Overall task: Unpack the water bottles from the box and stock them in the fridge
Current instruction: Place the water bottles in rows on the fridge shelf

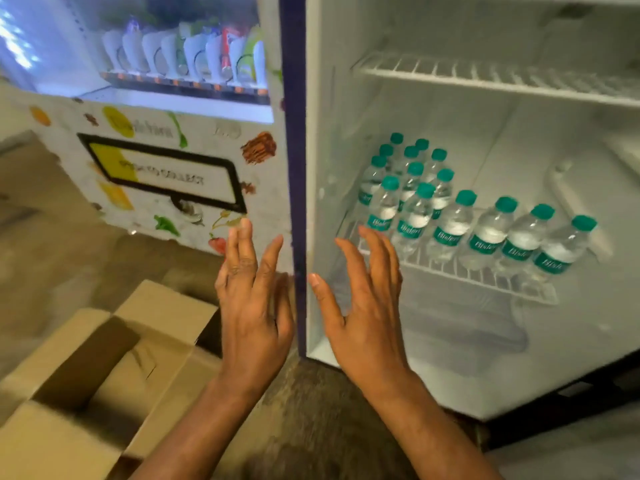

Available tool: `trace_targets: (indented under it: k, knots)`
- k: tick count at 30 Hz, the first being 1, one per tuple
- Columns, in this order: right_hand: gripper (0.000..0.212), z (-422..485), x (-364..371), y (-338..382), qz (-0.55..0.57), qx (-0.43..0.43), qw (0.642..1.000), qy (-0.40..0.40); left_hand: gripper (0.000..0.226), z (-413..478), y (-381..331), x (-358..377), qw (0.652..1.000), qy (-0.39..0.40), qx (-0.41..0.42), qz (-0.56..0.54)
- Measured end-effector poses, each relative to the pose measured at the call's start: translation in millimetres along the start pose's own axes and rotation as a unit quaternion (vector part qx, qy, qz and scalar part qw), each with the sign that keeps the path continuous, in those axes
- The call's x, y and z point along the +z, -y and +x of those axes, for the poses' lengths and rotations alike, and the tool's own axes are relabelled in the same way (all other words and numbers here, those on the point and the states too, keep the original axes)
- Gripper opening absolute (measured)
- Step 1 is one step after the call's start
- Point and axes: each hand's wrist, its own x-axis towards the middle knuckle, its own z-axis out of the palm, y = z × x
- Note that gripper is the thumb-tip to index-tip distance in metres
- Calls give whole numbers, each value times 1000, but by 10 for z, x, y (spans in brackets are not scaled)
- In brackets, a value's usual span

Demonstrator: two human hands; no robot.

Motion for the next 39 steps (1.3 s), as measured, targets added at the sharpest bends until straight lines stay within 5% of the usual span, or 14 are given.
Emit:
trace_targets:
  k: [20, 33, 39]
  knots:
    - [57, -1985, 642, 792, 7, -29, 988, 152, 58, -2732, 1059, -1304, 969, 73, -225, 75]
    - [56, -2692, 1331, 685, -49, -47, 949, 309, 55, -3746, 1669, -1047, 893, 282, -343, 75]
    - [56, -2900, 1735, 656, -65, -43, 916, 393, 55, -3779, 1870, -896, 872, 308, -365, 109]
